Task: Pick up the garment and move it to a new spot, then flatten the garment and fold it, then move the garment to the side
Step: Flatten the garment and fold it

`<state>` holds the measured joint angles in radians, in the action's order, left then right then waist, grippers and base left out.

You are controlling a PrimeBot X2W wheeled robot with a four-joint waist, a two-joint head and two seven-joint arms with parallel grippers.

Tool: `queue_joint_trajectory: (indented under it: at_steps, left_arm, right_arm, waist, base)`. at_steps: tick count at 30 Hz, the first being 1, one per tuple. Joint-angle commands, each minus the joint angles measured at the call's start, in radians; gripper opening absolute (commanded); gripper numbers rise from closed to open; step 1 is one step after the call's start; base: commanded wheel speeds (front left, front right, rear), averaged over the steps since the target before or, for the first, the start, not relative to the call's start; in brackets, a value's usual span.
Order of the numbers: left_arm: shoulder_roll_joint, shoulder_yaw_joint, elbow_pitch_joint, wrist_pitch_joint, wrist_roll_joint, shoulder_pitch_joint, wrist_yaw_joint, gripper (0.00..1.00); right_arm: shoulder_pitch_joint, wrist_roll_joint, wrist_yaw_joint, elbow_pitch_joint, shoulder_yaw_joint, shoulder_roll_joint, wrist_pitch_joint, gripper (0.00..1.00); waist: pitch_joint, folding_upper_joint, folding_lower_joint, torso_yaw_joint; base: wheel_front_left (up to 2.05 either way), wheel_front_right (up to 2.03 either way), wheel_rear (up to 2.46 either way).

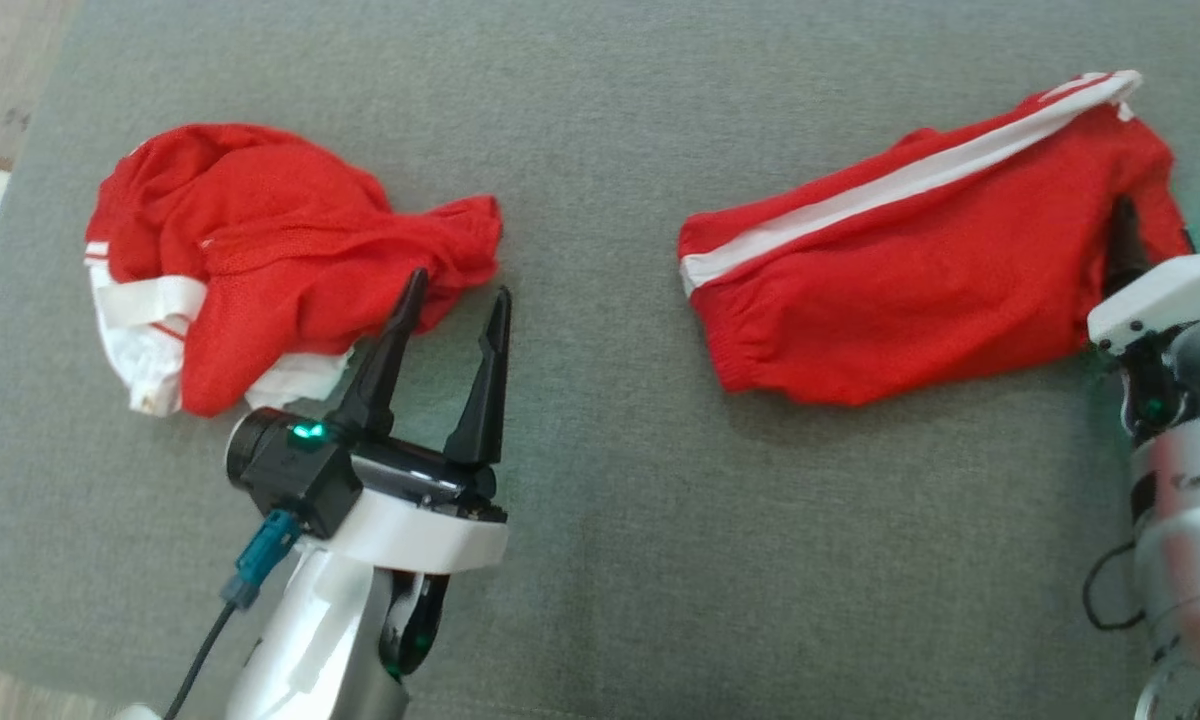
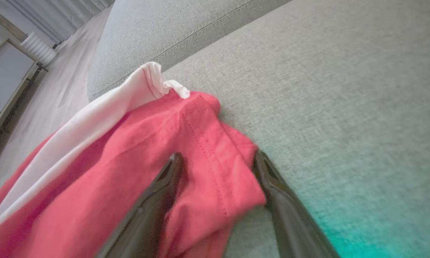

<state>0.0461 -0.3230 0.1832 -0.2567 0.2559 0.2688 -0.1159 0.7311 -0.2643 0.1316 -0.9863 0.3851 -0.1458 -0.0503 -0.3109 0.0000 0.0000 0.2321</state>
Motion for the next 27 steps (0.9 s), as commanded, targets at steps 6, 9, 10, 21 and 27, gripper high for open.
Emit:
queue_joint_trajectory:
  at_steps: [6, 9, 10, 21, 27]
  left_arm:
    - [0.004, 0.025, -0.030, -0.005, 0.009, 0.030, 0.003, 1.00]
    - [0.004, 0.024, -0.028, -0.005, 0.012, 0.033, 0.007, 1.00]
    - [0.004, 0.024, -0.027, -0.005, 0.012, 0.033, 0.008, 1.00]
    - [0.004, 0.034, -0.009, -0.005, 0.001, 0.013, 0.009, 1.00]
    - [0.004, 0.042, -0.008, -0.005, -0.006, -0.014, 0.007, 1.00]
  right_arm:
    - [0.026, 0.024, -0.001, -0.062, -0.039, 0.013, -0.023, 0.46]
    - [0.034, 0.028, -0.001, -0.068, -0.059, 0.009, 0.007, 0.00]
    - [0.036, 0.026, -0.001, -0.067, -0.061, 0.006, 0.023, 0.00]
    - [-0.018, -0.004, -0.001, -0.042, -0.020, -0.072, 0.228, 0.00]
    - [-0.097, 0.012, -0.001, -0.030, 0.070, -0.073, 0.270, 0.00]
  waist:
    - [-0.016, 0.0000, 0.0000, 0.022]
    - [-0.018, 0.0000, 0.0000, 0.022]
    - [-0.018, 0.0000, 0.0000, 0.020]
    - [0.042, 0.0000, 0.0000, -0.058]
    - [0.084, 0.0000, 0.0000, -0.100]
  base:
    - [0.00, 0.00, 0.00]
    - [0.00, 0.00, 0.00]
    - [0.00, 0.00, 0.00]
    - [0.00, 0.00, 0.00]
    - [0.00, 0.00, 0.00]
